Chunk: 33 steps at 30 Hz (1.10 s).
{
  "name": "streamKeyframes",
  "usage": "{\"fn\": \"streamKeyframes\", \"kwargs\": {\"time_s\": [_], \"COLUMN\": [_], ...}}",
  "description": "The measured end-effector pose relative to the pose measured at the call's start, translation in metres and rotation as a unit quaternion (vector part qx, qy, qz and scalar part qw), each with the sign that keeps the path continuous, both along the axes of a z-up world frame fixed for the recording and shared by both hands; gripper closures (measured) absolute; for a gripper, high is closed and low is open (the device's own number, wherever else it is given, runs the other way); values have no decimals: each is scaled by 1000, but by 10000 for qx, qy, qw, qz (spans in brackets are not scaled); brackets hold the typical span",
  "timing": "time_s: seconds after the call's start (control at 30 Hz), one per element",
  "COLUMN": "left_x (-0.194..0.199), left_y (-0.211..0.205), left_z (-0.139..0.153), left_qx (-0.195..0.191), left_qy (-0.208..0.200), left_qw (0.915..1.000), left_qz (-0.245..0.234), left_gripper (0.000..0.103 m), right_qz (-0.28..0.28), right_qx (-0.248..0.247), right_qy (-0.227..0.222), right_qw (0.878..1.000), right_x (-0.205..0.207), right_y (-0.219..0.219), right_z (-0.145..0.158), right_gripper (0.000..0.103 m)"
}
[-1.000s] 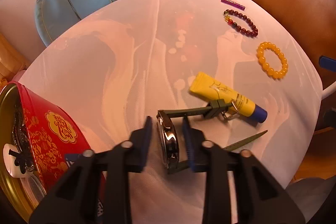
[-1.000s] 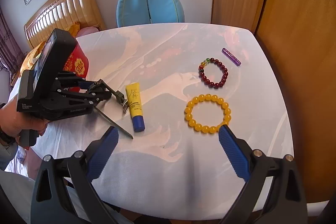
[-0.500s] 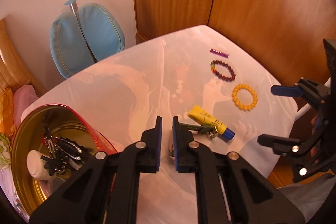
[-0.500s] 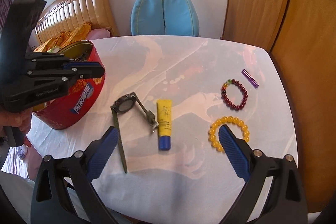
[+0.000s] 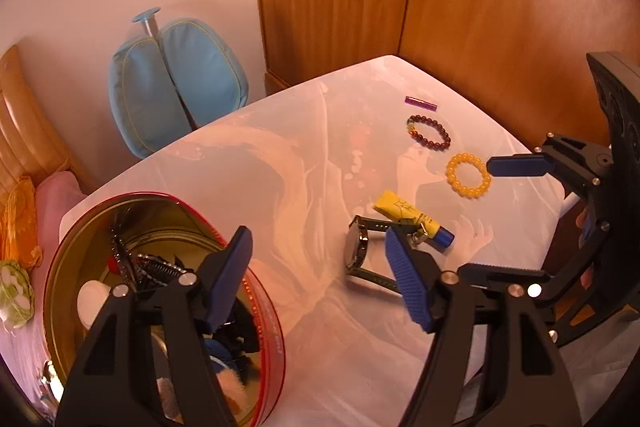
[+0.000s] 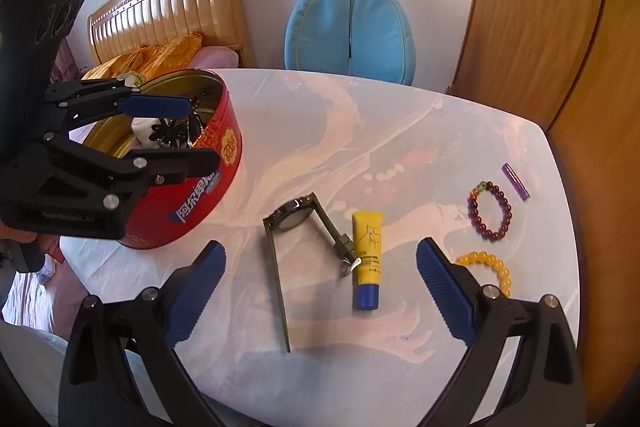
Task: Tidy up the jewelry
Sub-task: 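Grasp the wristwatch strap with the left gripper and lift, then carry the wristwatch into the tin and open the left gripper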
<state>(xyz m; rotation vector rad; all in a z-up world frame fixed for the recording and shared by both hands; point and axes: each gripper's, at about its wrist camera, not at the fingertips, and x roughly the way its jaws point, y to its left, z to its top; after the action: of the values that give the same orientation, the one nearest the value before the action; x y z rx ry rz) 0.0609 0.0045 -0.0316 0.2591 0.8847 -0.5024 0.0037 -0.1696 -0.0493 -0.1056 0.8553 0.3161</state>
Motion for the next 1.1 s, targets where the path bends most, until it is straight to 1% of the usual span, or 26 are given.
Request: {"fn": "streamKeyframes", "kwargs": {"time_s": [0.03, 0.13, 0.23, 0.4, 0.47, 0.53, 0.57, 0.6, 0.63, 0.7, 0.83, 1.0, 1.1], "left_x": [1, 7, 15, 35, 41, 43, 43, 43, 44, 44, 38, 29, 24], "left_y": [-7, -28, -45, -58, -59, -61, -62, -63, -64, -64, -66, -56, -41], "left_z": [-4, -18, -37, -77, -91, -99, -100, -101, -102, -100, -90, -60, -31], "left_qx": [66, 264, 390, 603, 728, 822, 868, 887, 855, 911, 880, 529, 228], "left_qy": [14, 143, 318, 752, 858, 881, 834, 832, 896, 867, 738, 492, 173], "left_qw": [10000, 9993, 9983, 9953, 9936, 9927, 9927, 9926, 9923, 9921, 9933, 9973, 9996], "left_qz": [-73, -233, -296, -109, -35, -20, -11, -36, -56, 10, -124, -122, -34], "left_gripper": [27, 26, 25, 25, 25, 26, 30, 59, 91, 90, 90, 90, 90], "right_qz": [-47, -190, -371, -622, -694, -749, -767, -778, -783, -775, -730, -653, -535], "right_qx": [-10, -56, -83, -83, -78, -72, -71, -72, -71, -70, -74, -43, -20], "right_qy": [13, 24, 47, 88, 95, 100, 104, 104, 104, 108, 110, 57, -10], "right_qw": [10000, 9998, 9993, 9980, 9975, 9971, 9970, 9969, 9968, 9969, 9972, 9978, 9986], "right_x": [-1, -8, -12, -17, -18, -17, -16, -16, -15, -14, -12, -8, -2], "right_y": [-4, -18, -35, -65, -75, -82, -84, -86, -88, -89, -86, -74, -60], "right_z": [-1, -3, -5, -8, -9, -9, -9, -9, -9, -9, -10, -5, 0], "right_gripper": [6, 6, 6, 6, 6, 6, 6, 6, 6, 6, 6, 6, 6]}}
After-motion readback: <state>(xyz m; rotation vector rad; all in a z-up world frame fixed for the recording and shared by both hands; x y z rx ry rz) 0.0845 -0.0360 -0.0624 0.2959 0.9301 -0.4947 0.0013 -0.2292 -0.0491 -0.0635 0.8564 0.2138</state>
